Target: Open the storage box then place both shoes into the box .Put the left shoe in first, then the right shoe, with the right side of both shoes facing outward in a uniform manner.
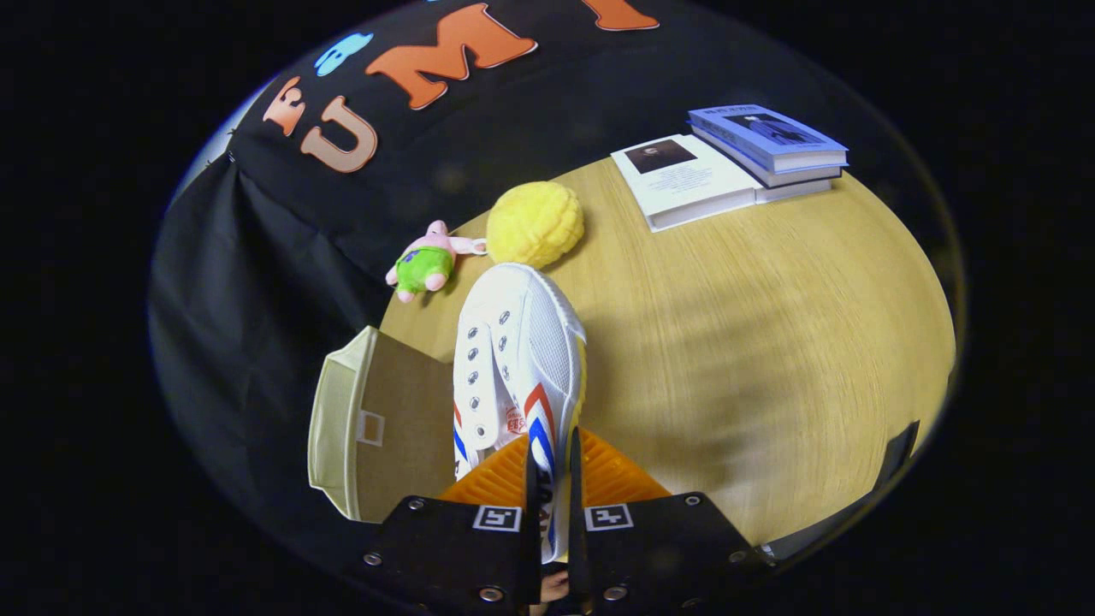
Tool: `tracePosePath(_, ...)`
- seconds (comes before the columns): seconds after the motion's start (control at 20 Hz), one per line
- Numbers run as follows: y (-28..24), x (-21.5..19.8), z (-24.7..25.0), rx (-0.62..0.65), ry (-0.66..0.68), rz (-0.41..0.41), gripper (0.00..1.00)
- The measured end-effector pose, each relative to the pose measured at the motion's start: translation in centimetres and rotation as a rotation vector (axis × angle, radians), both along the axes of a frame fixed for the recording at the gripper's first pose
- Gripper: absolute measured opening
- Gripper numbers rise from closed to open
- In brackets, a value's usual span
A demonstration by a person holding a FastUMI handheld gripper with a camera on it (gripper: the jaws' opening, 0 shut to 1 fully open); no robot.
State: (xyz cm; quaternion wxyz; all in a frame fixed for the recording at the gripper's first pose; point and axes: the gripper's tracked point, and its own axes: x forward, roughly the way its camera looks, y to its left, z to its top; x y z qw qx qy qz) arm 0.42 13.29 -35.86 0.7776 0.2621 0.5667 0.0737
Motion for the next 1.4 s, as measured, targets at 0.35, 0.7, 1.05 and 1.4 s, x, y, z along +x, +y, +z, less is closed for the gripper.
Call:
tracePosePath(0.35, 8.7, 2.2, 5.7, 0.079, -0.083, 0.1, 0.13)
tracePosePath(0.7, 17.3, 2.1, 7.1, 0.139, -0.091, 0.198, 0.13)
tracePosePath(1.05, 23.2, 2.0, 6.6, 0.121, -0.086, 0.284, 0.12)
tracePosePath(1.4, 23.5, 2.0, 2.4, -0.003, -0.05, 0.311, 0.13)
